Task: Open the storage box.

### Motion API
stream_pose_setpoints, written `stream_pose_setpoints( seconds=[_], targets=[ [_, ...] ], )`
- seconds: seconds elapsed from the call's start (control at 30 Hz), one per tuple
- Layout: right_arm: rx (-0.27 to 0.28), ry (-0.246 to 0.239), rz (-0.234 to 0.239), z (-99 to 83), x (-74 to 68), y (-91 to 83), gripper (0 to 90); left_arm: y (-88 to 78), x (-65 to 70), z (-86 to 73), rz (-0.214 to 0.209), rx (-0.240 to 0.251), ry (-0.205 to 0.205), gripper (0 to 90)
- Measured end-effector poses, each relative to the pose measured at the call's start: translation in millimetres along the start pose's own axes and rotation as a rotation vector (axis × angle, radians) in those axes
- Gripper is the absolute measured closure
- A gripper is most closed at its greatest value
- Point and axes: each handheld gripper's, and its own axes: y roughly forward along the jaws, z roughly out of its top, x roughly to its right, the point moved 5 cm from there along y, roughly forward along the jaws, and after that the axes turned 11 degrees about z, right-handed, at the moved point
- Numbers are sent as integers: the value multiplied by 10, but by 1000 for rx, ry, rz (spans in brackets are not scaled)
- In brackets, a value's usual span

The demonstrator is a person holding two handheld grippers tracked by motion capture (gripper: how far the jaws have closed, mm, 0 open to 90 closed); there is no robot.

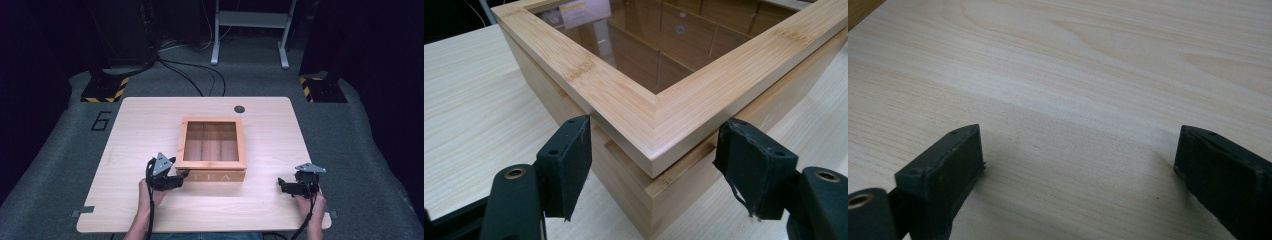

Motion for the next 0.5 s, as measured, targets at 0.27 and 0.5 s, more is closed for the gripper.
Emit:
stream_pose_setpoints(
  seconds=[0.27, 0.5],
  targets=[
    [1, 0, -1, 0, 0, 1, 51, 8, -31, 53, 4, 24, -19, 321],
    [1, 0, -1, 1, 0, 1, 51, 48, -45, 96, 25, 44, -24, 325]
  ],
)
